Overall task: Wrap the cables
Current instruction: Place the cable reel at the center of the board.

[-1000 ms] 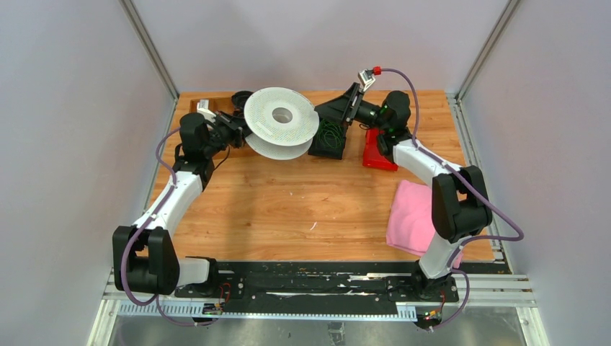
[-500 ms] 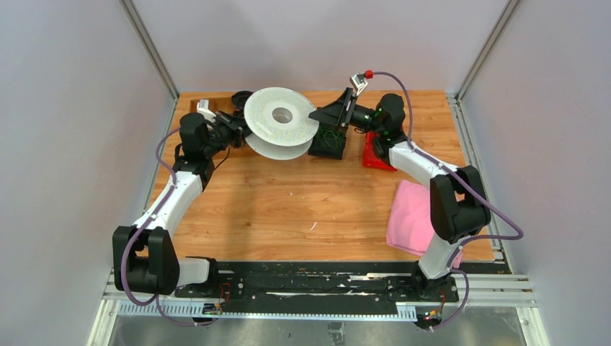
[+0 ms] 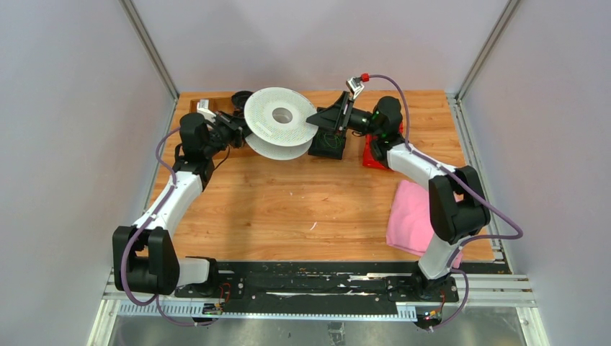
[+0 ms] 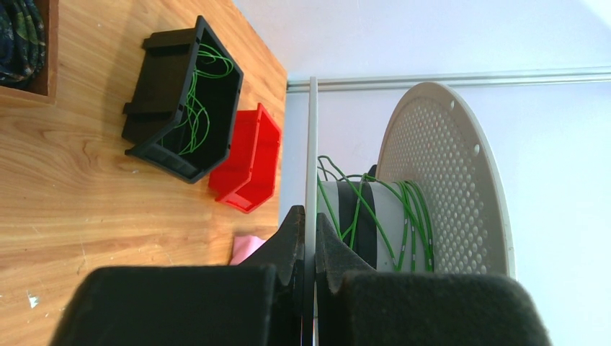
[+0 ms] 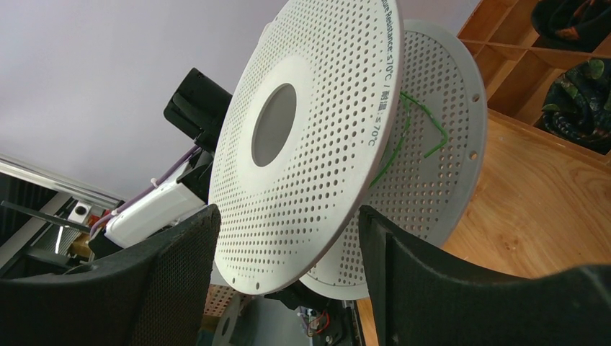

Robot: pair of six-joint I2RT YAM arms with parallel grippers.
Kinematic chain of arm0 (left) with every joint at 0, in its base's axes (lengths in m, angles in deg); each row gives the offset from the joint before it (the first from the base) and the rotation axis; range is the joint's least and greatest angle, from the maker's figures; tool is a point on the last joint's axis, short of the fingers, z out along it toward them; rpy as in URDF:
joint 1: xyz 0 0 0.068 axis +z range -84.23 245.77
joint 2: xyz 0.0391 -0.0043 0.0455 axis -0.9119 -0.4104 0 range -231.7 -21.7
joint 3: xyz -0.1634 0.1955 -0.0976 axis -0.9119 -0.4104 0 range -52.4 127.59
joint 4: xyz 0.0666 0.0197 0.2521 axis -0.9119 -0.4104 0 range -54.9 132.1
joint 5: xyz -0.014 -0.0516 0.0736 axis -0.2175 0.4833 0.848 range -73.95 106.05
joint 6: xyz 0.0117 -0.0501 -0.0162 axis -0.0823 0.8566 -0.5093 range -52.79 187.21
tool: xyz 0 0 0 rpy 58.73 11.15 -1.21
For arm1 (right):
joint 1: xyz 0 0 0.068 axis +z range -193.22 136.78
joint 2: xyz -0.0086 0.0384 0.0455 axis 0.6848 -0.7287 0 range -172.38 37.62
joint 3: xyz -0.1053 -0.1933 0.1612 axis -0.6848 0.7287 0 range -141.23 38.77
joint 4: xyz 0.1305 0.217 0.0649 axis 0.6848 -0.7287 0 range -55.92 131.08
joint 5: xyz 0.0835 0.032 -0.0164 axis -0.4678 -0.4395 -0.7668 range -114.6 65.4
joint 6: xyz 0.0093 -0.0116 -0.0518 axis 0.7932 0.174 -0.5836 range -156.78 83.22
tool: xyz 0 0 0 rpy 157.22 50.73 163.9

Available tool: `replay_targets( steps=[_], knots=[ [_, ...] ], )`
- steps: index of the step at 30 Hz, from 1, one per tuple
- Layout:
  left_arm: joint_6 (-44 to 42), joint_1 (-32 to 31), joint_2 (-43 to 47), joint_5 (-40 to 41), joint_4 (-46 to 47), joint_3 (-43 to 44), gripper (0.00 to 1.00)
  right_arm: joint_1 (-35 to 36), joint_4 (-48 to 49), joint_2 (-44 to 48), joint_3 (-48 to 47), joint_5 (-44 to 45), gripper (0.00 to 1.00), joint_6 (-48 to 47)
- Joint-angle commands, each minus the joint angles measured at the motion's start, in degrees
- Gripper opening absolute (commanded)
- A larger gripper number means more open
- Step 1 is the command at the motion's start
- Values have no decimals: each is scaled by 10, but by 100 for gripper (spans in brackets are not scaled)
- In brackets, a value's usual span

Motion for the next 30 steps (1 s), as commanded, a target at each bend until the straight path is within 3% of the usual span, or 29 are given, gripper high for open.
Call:
replay_targets(
  steps=[1, 15, 30],
  knots=[
    [1, 3, 23, -12, 42, 21, 0, 3, 12, 24, 10, -7, 70, -16],
    [-19, -2, 19, -25, 49, 1, 0, -69, -79, 65, 43, -14, 70, -109],
    [-114, -131, -27, 13, 49, -33, 0, -179, -320, 166, 44, 1, 70, -326]
  ],
)
